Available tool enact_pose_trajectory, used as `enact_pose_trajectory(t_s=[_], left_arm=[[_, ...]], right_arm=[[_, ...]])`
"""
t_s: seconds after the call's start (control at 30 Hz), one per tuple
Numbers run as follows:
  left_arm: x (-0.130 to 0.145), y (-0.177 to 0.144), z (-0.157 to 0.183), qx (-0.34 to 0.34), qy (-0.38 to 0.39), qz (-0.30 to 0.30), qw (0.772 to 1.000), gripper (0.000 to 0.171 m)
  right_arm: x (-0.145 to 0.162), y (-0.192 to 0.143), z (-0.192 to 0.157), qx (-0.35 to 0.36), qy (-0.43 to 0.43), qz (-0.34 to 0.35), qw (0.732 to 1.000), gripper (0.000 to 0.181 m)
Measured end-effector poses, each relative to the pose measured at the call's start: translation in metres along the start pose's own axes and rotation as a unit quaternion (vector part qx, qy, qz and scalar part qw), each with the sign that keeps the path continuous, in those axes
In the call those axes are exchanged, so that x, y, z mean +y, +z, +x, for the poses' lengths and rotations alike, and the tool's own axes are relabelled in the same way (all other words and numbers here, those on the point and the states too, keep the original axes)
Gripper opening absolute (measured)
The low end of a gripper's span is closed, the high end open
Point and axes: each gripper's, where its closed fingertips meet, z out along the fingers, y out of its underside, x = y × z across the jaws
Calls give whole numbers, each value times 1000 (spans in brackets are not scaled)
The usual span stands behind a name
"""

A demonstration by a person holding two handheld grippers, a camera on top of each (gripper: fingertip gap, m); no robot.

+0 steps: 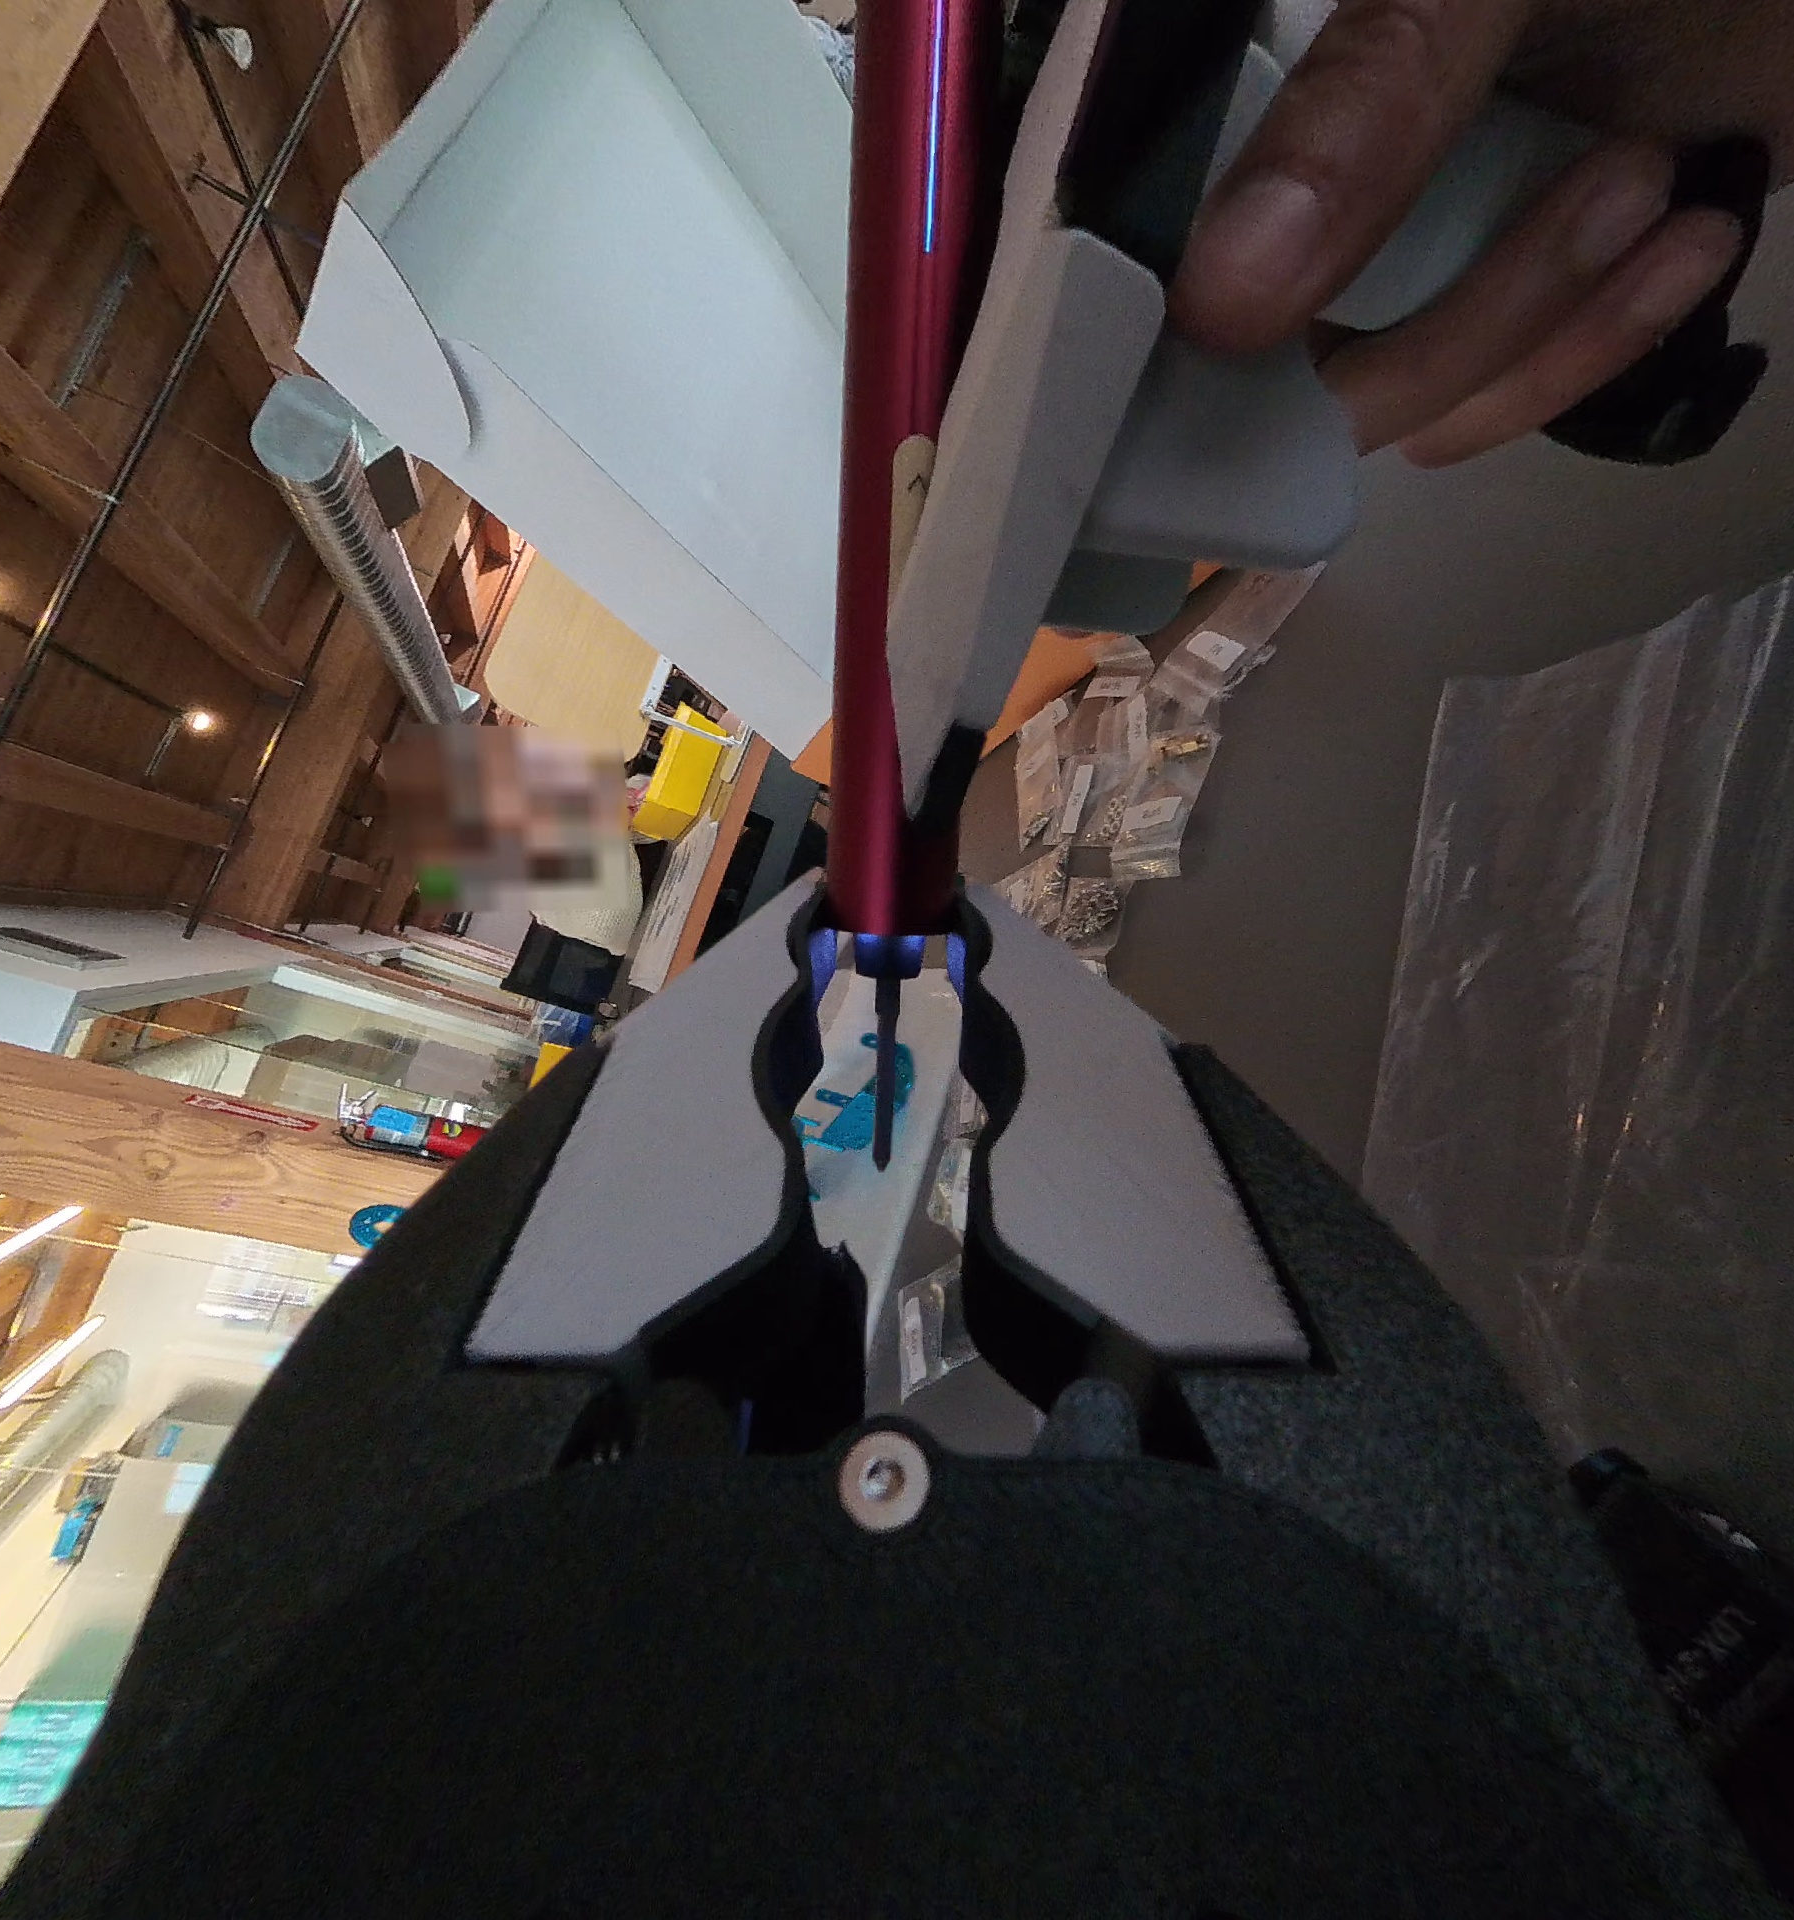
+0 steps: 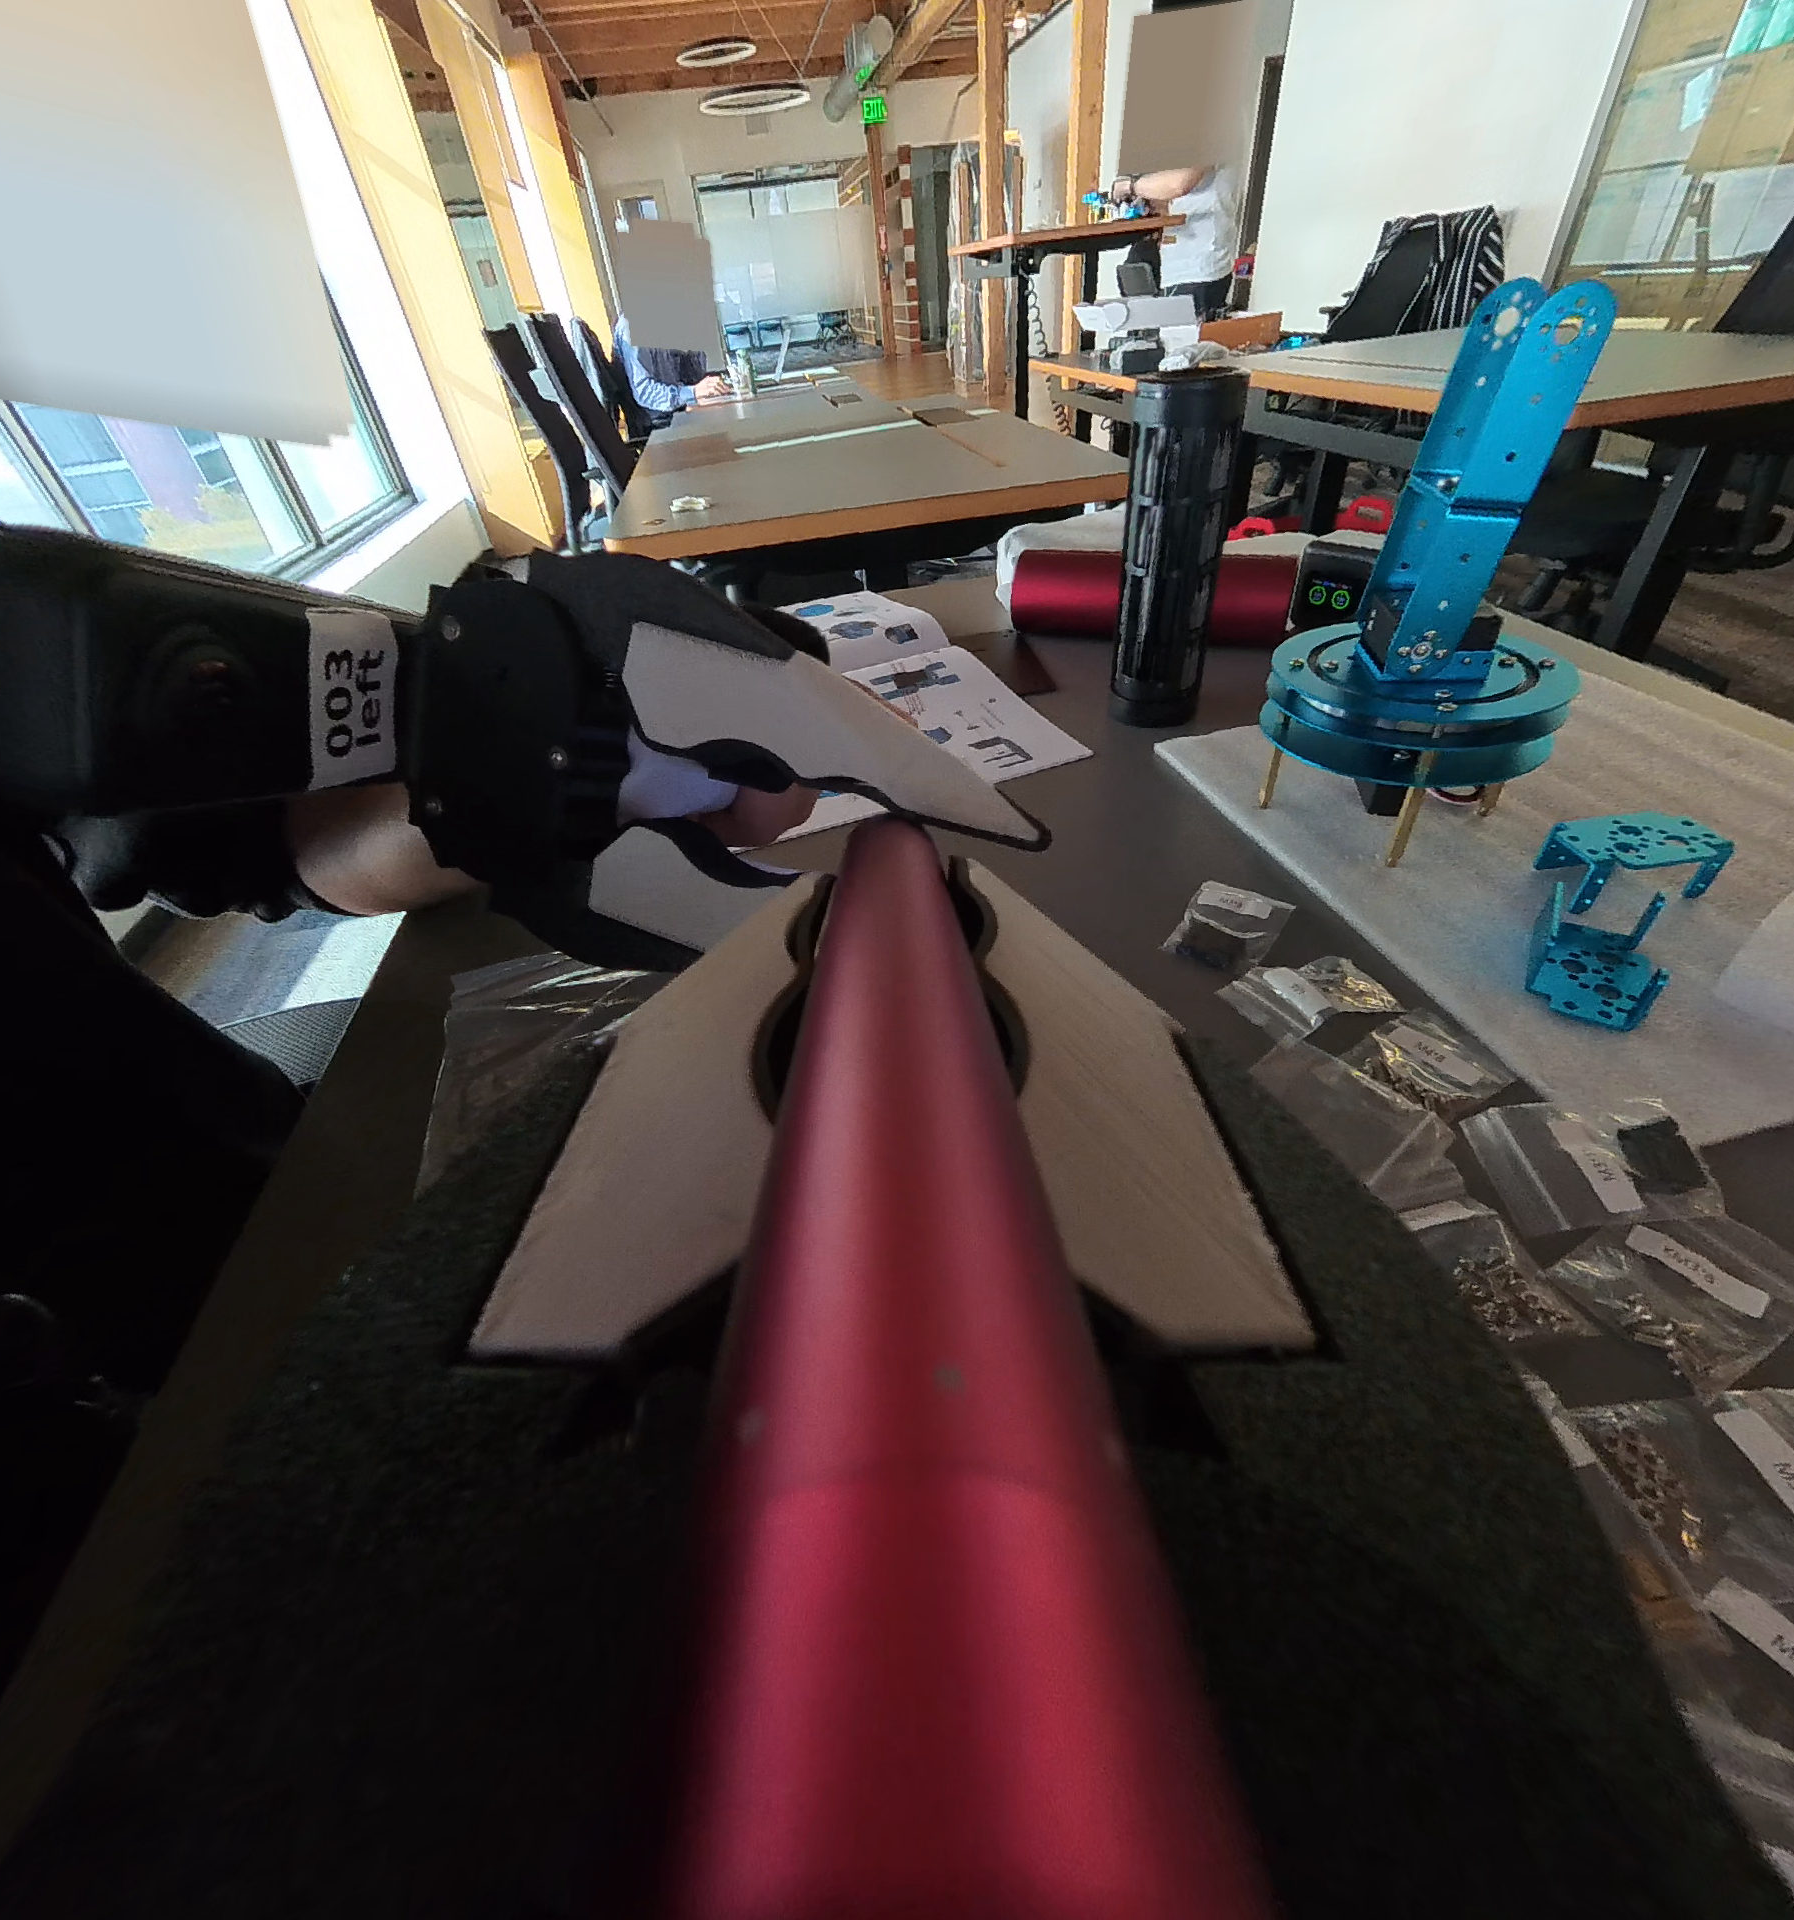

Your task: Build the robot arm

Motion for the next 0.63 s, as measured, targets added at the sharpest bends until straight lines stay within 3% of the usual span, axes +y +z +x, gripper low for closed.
enact_pose_trajectory(t_s=[0.03, 0.37, 0.47, 0.57, 0.63], left_arm=[[0, 0, 0, 1, -3, -1, 1000, 20], [0, -1, 2, -3, -4, 4, 1000, 20], [8, -1, 6, 6, -6, -11, 1000, 20], [8, -1, 9, 17, -23, -7, 1000, 20], [6, -1, 8, 18, -33, -5, 999, 19]], right_arm=[[0, 0, 0, 3, -4, -2, 1000, 23], [1, 1, 0, -7, 25, 7, 1000, 24], [-10, -9, 5, -6, 46, 44, 998, 26], [-8, -14, 1, -17, 26, 33, 999, 44], [-5, -13, 3, -8, 15, 22, 1000, 36]])
